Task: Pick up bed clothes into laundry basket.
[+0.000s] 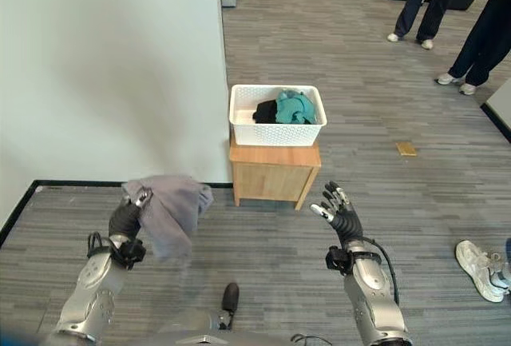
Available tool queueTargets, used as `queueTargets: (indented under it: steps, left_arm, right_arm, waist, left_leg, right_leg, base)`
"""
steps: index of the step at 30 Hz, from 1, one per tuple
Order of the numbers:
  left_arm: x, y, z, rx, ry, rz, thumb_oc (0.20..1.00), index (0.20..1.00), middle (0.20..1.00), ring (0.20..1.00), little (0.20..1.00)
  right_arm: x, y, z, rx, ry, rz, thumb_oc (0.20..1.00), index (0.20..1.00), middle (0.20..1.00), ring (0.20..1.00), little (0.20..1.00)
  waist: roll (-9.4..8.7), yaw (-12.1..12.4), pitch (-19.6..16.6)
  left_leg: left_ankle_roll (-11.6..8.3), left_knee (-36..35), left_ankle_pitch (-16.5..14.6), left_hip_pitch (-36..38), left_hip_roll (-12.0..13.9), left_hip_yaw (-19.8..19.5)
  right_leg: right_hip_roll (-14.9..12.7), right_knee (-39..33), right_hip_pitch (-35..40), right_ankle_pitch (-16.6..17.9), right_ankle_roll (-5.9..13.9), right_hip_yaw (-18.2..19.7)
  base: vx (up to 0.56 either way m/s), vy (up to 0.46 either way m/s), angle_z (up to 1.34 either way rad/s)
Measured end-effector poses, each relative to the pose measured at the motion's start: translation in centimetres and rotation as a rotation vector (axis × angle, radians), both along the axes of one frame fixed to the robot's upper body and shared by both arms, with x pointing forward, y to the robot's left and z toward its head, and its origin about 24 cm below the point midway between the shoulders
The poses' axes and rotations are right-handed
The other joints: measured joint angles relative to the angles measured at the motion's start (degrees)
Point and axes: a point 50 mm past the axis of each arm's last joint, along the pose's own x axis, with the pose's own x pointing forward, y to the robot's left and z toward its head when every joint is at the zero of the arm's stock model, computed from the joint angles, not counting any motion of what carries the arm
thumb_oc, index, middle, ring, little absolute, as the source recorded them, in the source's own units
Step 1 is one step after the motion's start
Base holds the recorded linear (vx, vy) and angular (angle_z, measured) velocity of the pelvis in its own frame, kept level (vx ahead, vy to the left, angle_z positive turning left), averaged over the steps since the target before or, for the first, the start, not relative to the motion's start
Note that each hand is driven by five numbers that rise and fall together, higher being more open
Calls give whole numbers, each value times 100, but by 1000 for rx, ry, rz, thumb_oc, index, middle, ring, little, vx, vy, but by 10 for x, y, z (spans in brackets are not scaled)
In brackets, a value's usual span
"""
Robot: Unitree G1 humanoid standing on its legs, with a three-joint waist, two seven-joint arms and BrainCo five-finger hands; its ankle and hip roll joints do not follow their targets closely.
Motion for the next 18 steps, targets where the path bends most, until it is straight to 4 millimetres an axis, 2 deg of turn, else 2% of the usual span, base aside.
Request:
queueTargets:
  steps: [1,2,3,4,5,6,7,8,9,10,11,12,13,14,15,16,17,18]
  left_arm:
    - [1,2,2,2,-7,8,200,200,200,200,200]
    - [2,2,2,2,-8,12,200,200,200,200,200]
    - [3,1,1,3,-5,7,200,200,200,200,200]
    - [2,-1,1,5,-2,-6,200,200,200,200,200]
    - [6,-3,4,10,-16,-16,200,200,200,200,200]
    - [7,-4,4,24,-9,-32,200,200,200,200,200]
    - [6,-3,3,31,-4,-34,200,200,200,200,200]
    - [3,2,1,38,7,-22,200,200,200,200,200]
    - [-1,5,-1,42,21,-7,200,200,200,200,200]
    - [-4,9,-3,44,32,17,200,200,200,200,200]
    - [-4,12,-3,52,35,22,200,200,200,200,200]
    - [-6,18,-3,66,41,40,200,200,200,200,200]
    - [-9,25,-3,74,46,64,200,200,200,200,200]
    - [-11,33,-2,85,48,94,200,200,200,200,200]
    - [-12,36,-1,96,50,95,200,200,200,200,200]
    - [-14,39,-2,100,53,105,200,200,200,200,200]
    - [-20,43,-3,99,62,125,200,200,200,200,200]
    - [-21,36,-8,77,73,116,200,200,200,200,200]
  right_arm:
    - [5,4,3,3,-15,16,1000,1000,1000,1000,1000]
    - [11,7,8,-5,-36,40,1000,1000,1000,1000,1000]
    - [15,12,11,-8,-51,60,1000,1000,1000,1000,1000]
    - [9,14,7,0,-34,65,1000,1000,1000,1000,1000]
    - [6,14,8,1,-37,65,1000,1000,1000,1000,1000]
    - [4,13,7,-2,-31,60,1000,1000,1000,1000,1000]
    - [4,11,8,-4,-34,55,1000,1000,1000,1000,1000]
    - [7,11,11,-6,-47,54,1000,1000,1000,1000,1000]
    - [9,12,13,-5,-58,56,1000,1000,1000,1000,1000]
    - [13,13,16,1,-76,55,1000,1000,1000,1000,1000]
    - [15,14,17,2,-80,60,1000,1000,1000,1000,1000]
    - [18,16,15,4,-71,66,1000,1000,1000,1000,1000]
    - [22,19,18,14,-83,68,1000,1000,1000,1000,1000]
    - [20,21,16,25,-79,64,1000,1000,1000,1000,1000]
    - [18,21,14,30,-71,61,1000,1000,1000,1000,1000]
    - [17,22,11,33,-58,63,1000,1000,1000,1000,1000]
    - [15,22,9,33,-50,66,1000,1000,1000,1000,1000]
    - [15,16,10,21,-51,50,1000,1000,1000,1000,1000]
  waist:
    - [43,85,-4]
    - [207,136,96]
    - [321,63,158]
    - [350,-66,130]
    - [312,-164,263]
    - [363,-332,281]
    - [455,-340,319]
    - [407,-197,295]
    - [457,-71,294]
    - [570,33,296]
    - [587,112,288]
    - [547,157,277]
    - [498,168,286]
    - [341,122,267]
    - [184,114,189]
    - [34,127,114]
    - [-91,124,7]
    - [-20,82,-11]
  left_leg:
    - [13,1,-79,58,16,71]
    - [37,-4,-115,189,96,147]
    - [16,-38,-104,318,124,60]
    - [51,-89,-150,457,90,-103]
    - [71,97,-229,505,-9,-471]
    - [53,155,-258,463,8,-612]
    - [-9,126,-187,481,100,-556]
    - [-13,105,-208,505,101,-418]
    - [-20,111,-300,488,65,-298]
    - [-5,253,-459,411,151,-322]
    - [-156,313,-484,357,182,-269]
    - [-271,291,-546,350,192,-212]
    - [-314,338,-577,343,254,-181]
    - [-398,375,-661,387,347,-237]
    - [-490,332,-688,409,400,-212]
    - [-605,245,-689,479,468,-177]
    - [-787,172,-647,487,617,-162]
    - [-812,203,-682,480,868,-217]
  right_leg:
    - [-24,436,-165,20,15,45]
    - [-47,1648,-691,61,120,38]
    - [-199,2867,-1227,249,267,-90]
    - [-327,3240,-1457,175,374,-109]
    - [-255,4043,-1961,260,347,439]
    - [-227,4136,-2161,260,333,616]
    - [-471,3686,-2163,268,323,551]
    - [-826,3402,-2254,337,302,571]
    - [-1227,3005,-2253,430,129,359]
    - [-1725,2198,-2154,616,123,191]
    - [-1966,1798,-2129,814,261,131]
    - [-2176,748,-1864,1118,584,-130]
    - [-2151,-175,-1574,1326,827,-6]
    - [-1999,-521,-1301,1626,952,266]
    - [-1938,-508,-1232,1709,890,184]
    - [-1848,-499,-1196,1790,858,-51]
    - [-1526,-661,-1041,1892,822,-140]
    - [-1317,-692,-963,1953,811,-215]
  base:
    - [87,85,-57]
    - [3,31,-37]
    - [-5,-33,24]
    - [40,-78,93]
    - [95,-145,139]
    - [127,-183,139]
    - [87,-141,77]
    - [85,-226,9]
    - [195,-411,-38]
    - [273,-539,-25]
    - [294,-545,-22]
    - [183,-347,-23]
    - [166,-348,-15]
    - [155,-331,-8]
    - [166,-387,-6]
    - [129,-381,-28]
    - [112,-380,-18]
    - [61,-260,-7]
